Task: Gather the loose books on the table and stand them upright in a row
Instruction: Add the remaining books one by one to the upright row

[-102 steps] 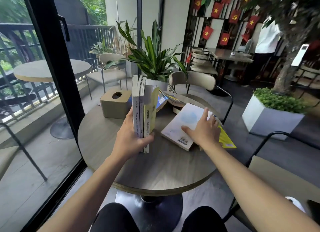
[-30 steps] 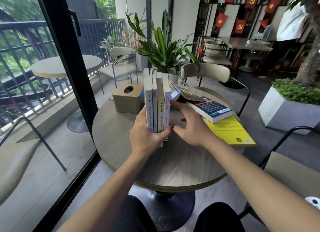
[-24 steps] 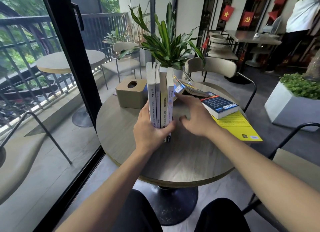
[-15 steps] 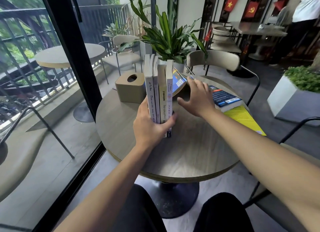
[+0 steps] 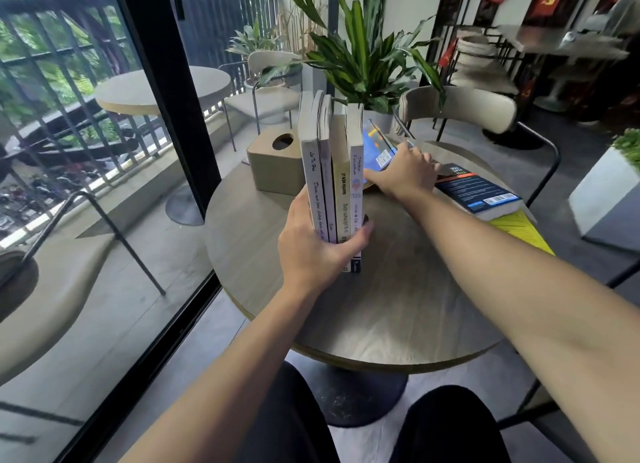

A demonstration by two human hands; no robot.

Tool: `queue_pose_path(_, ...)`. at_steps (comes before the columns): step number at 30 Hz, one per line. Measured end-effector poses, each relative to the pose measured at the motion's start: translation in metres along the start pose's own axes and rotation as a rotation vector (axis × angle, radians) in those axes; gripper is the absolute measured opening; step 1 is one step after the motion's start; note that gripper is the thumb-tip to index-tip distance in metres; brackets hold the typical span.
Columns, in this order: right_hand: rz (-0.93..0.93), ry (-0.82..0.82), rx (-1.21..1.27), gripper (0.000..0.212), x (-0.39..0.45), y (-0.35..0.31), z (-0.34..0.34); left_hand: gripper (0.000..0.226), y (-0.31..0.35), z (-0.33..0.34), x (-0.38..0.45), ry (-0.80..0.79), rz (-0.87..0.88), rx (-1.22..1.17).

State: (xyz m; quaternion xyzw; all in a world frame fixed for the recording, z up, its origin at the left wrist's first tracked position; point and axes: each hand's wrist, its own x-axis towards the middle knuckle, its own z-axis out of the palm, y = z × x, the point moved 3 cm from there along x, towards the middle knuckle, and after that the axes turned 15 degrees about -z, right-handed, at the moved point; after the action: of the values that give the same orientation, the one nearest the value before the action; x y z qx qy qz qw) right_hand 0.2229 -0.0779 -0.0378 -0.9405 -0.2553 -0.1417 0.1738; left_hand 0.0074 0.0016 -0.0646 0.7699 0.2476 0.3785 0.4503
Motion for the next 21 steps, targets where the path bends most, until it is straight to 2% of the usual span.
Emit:
queue_pose_path(6,-0.019,0.058,-0.029,0.026,0.0,-0.005,0.003,0.083,-0.004,0.002,0.0,-0.002,-0.025,-0.015)
queue_pose_path(10,0.007,0.127,0.05,0.026,-0.002,-0.012,-0.012,0.084,-0.003,0.001,0.0,-0.003,-0.012,0.003)
queue_pose_path(13,-0.027,0.214,0.161,0.034,-0.01,-0.019,-0.029,0.085,-0.003,0.0,0.0,-0.005,-0.008,0.016)
queue_pose_path(17,-0.038,0.453,0.392,0.029,-0.032,-0.021,-0.047,0.085,-0.005,0.001,0.001,-0.008,-0.011,0.036)
queue_pose_path(21,-0.138,0.671,0.569,0.023,-0.073,-0.015,-0.052,0.087,-0.004,0.0,0.0,-0.013,0.004,0.036)
